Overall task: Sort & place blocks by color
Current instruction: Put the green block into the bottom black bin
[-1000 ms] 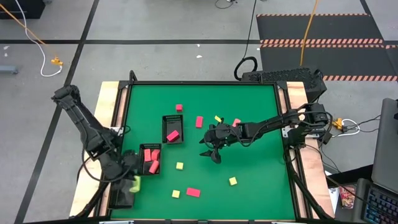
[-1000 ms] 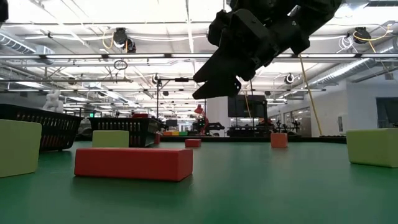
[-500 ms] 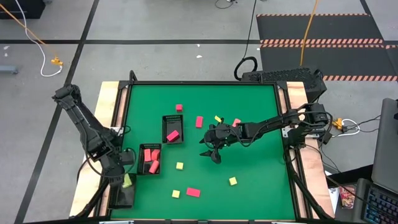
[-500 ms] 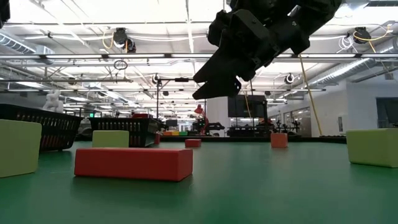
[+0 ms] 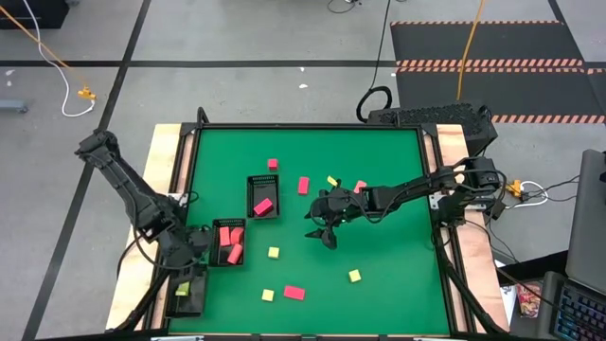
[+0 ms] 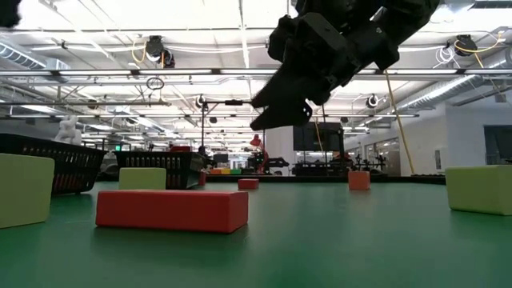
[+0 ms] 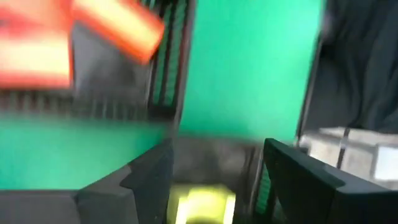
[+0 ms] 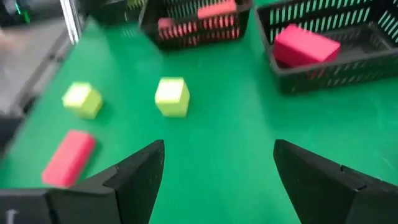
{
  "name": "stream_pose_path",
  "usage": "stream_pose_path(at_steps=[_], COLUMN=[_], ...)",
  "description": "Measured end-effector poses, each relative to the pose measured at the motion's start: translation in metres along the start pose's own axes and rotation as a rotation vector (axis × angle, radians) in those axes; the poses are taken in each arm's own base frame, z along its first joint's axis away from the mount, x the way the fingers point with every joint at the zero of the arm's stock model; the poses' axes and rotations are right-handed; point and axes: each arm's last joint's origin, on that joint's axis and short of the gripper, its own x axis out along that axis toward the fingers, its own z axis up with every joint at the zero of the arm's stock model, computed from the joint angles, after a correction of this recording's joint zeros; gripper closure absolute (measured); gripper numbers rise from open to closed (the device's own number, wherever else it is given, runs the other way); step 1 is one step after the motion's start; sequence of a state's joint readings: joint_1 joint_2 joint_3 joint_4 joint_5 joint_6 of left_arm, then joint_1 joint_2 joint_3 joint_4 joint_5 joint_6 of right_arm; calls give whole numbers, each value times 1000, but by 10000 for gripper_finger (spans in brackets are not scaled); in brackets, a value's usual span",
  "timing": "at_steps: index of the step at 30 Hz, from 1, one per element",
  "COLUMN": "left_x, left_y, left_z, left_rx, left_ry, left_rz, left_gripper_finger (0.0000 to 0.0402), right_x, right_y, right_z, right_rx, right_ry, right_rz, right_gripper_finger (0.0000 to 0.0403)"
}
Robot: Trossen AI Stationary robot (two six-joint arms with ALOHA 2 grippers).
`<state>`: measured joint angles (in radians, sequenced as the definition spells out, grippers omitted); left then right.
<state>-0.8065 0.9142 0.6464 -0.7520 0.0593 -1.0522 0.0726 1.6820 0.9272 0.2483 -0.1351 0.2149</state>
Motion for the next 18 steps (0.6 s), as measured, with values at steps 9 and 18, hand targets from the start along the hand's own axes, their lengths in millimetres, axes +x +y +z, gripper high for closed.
stream_pose_path(at_steps=[9, 18], left_x=[-7, 38], left_y=[-4, -4], left_z=[50, 82], left_rx=[326, 560], left_ry=[-478, -470], left_rz=[32, 186], left_gripper_finger=[187, 214], right_x=[-6, -23], right_y=[39, 59], right_z=[5, -10], right_rx=[-213, -75], right_ry=[293, 574], right_rz=[-99, -181], right_gripper_finger=[112, 112])
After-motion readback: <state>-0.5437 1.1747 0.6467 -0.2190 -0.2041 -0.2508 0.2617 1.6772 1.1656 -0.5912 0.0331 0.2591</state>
